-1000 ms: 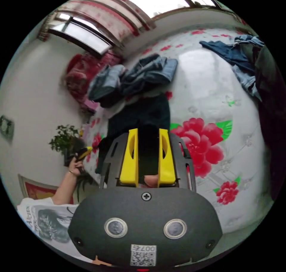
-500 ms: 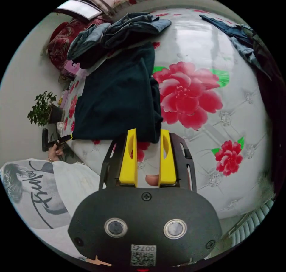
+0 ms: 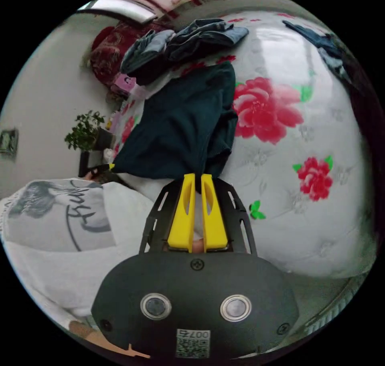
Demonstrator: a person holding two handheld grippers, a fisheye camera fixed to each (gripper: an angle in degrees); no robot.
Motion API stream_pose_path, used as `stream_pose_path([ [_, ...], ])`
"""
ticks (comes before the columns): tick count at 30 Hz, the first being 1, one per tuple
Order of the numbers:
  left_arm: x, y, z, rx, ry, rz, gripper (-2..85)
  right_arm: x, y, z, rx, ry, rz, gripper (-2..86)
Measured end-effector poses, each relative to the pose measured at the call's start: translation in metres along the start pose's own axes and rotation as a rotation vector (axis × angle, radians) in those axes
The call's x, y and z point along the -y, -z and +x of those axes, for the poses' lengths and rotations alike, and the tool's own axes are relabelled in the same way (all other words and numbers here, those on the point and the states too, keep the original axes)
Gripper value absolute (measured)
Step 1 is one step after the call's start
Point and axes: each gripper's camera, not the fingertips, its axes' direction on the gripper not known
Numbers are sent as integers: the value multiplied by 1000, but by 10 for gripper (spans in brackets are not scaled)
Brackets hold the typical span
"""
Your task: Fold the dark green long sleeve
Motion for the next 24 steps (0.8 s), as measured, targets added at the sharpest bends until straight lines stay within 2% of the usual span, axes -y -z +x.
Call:
stream_pose_path([
  [2,-4,26,-12,-208,27,78,22,-14,20,19,153,-65,32,1],
  [4,6,44,-24,-290,47,137,20,-18,46,38,311,-125,113,1],
  [6,30,61,-31,-309,46,173,19,-3,77,53,481,-145,222,2],
  [8,81,83,-33,-283,37,213,19,28,95,52,522,-110,261,4],
  [11,160,100,-34,-184,108,301,31,101,112,36,479,-23,313,10],
  [14,221,95,-32,0,169,391,61,166,104,28,286,-28,404,29],
  [17,239,82,-37,109,210,459,80,198,65,44,74,-109,390,54],
  [20,222,54,-53,122,196,406,86,179,19,75,12,-161,348,72],
  [24,174,18,-87,159,216,273,89,104,-35,138,13,-311,297,92],
])
